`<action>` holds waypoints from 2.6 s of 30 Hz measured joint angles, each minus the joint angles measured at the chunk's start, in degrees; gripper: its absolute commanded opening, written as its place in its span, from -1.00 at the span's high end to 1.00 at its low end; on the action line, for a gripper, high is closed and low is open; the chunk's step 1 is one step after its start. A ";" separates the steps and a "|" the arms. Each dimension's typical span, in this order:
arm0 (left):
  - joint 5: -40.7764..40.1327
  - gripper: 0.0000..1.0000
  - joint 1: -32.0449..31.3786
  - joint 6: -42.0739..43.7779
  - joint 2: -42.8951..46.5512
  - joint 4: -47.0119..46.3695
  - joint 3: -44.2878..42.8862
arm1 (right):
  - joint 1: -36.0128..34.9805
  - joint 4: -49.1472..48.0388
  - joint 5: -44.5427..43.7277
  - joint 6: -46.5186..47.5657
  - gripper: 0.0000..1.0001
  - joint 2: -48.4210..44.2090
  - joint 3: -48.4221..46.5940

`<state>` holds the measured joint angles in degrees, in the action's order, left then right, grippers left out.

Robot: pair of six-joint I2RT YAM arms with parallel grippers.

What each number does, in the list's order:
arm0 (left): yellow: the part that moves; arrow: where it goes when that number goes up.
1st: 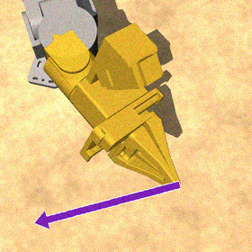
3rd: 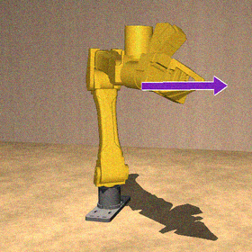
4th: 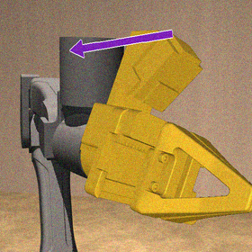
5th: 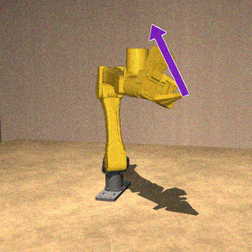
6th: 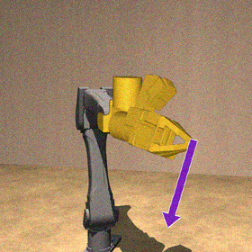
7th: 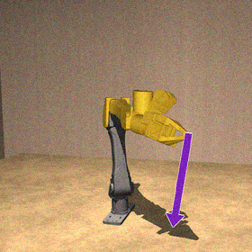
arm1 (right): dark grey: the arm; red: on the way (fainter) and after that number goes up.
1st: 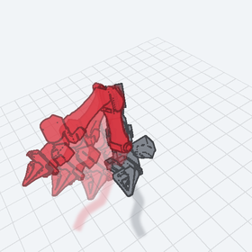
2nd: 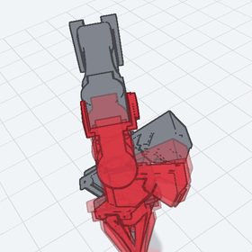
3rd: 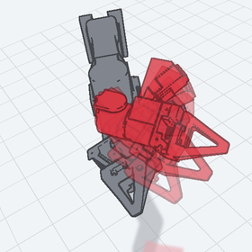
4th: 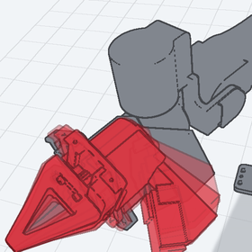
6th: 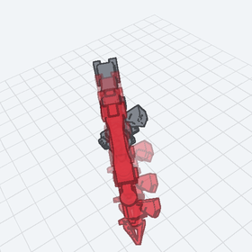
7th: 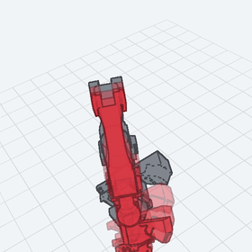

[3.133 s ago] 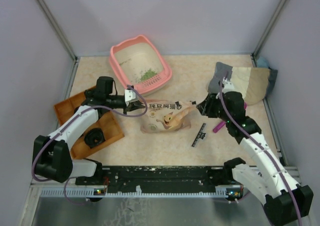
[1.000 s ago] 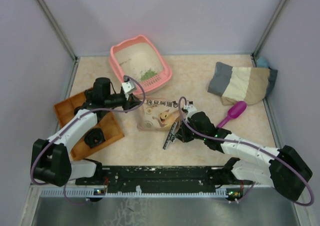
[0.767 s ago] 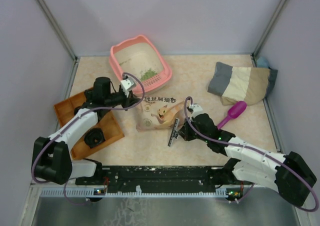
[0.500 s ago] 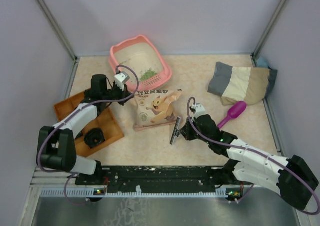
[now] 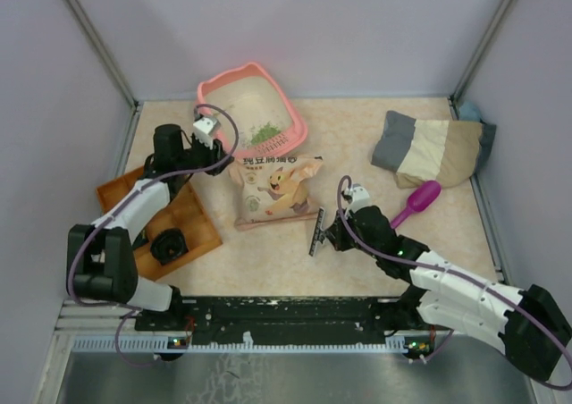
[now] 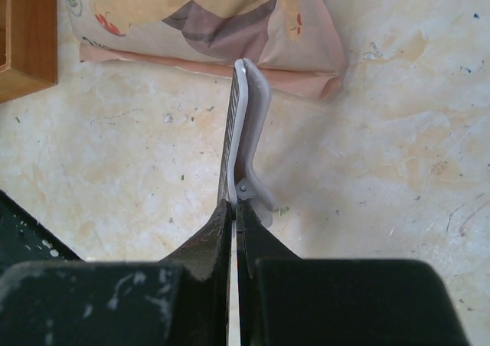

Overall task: Fill the litter box with clean litter
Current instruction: Place the cat litter bag at the center of the board, then clamp the cat litter bag at the center of the board.

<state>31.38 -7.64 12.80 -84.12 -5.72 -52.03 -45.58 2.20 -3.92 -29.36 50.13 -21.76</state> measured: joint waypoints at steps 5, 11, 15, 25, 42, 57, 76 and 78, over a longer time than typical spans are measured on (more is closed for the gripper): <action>-1.07 -0.15 0.09 -3.87 5.88 -0.07 -1.38 | 0.00 2.16 0.33 1.90 1.00 -2.43 -1.22; 1.81 -0.25 0.15 -13.11 10.84 1.68 -5.40 | 0.00 -1.01 4.57 3.02 1.00 -5.01 -3.41; 9.81 -0.33 -0.11 -20.13 13.05 0.96 -5.07 | 0.00 -5.44 6.69 2.99 1.00 -5.99 -4.74; 28.92 -0.42 -5.01 -38.99 19.17 -19.15 10.05 | 0.00 -20.81 8.59 -4.28 1.00 -6.01 -7.30; 34.10 0.68 -14.86 -42.88 15.63 -28.06 12.41 | 0.00 -29.00 13.46 -11.41 1.00 0.70 -11.80; 30.12 1.00 -17.38 -51.45 16.61 -34.45 12.09 | -0.07 -39.60 10.78 -16.83 -0.35 0.17 -8.15; 28.65 0.75 -19.96 -64.28 15.26 -48.81 12.79 | 0.09 -50.01 12.57 -17.31 1.00 3.96 -8.04; 28.61 0.24 -19.98 -64.50 15.39 -48.87 12.79 | 0.11 -50.77 12.50 -16.90 1.00 3.96 -7.56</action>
<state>59.99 -27.62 -51.70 -68.73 -54.59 -39.24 -45.47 -48.58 8.58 -46.26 54.08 -29.32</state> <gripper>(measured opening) 0.111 0.064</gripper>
